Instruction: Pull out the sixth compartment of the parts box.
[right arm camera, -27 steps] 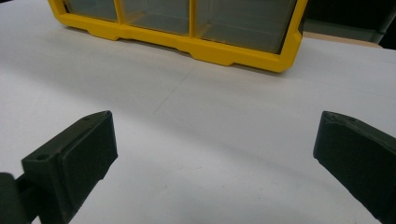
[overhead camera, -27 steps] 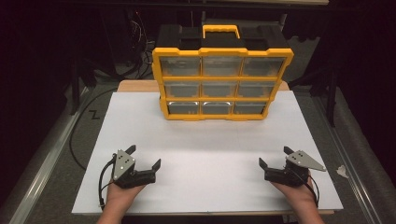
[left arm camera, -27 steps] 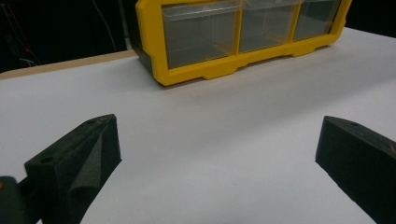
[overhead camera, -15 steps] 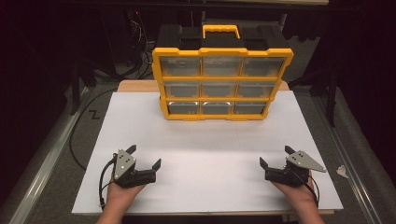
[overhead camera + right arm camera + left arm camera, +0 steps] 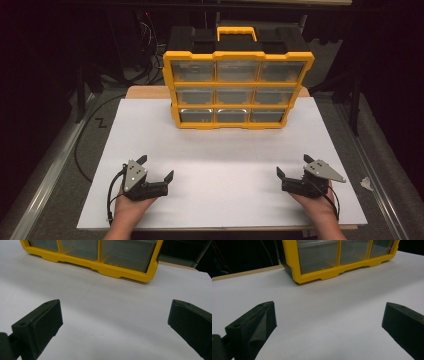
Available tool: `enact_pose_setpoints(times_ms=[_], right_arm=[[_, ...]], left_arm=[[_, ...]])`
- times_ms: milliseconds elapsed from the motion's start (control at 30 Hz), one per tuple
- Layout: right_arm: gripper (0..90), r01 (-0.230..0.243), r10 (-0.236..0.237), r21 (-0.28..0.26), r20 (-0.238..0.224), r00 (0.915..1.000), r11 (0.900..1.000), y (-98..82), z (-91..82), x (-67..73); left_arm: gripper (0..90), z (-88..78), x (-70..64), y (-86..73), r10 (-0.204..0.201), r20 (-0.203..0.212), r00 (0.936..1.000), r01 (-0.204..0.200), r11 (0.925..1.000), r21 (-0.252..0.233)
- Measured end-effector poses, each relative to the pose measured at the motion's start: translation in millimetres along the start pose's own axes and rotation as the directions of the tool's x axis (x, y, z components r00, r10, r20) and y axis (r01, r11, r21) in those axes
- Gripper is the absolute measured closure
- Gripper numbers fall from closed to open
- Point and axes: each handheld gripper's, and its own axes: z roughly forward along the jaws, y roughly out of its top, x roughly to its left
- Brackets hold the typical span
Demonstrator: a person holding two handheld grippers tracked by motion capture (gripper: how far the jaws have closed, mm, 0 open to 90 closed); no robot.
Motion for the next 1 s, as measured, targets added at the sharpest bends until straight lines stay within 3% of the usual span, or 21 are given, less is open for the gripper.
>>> enact_pose_setpoints(times_ms=[467,1000], right_arm=[[1.1,0.000,0.000,-0.022,0.027,0.9996,1.000,7.2,19.9,-3.1],[1.3,0.007,-0.007,0.011,0.048,0.9988,1.000,22.5,58.1,-5.7]], left_arm=[[0.3,0.7,0.7,-0.6,-0.003,-0.001,1.0000,0.003,1.0000,-0.006],[0.3,0.2,0.5,-0.8,-0.001,-0.005,1.0000,0.001,0.9998,-0.018]])
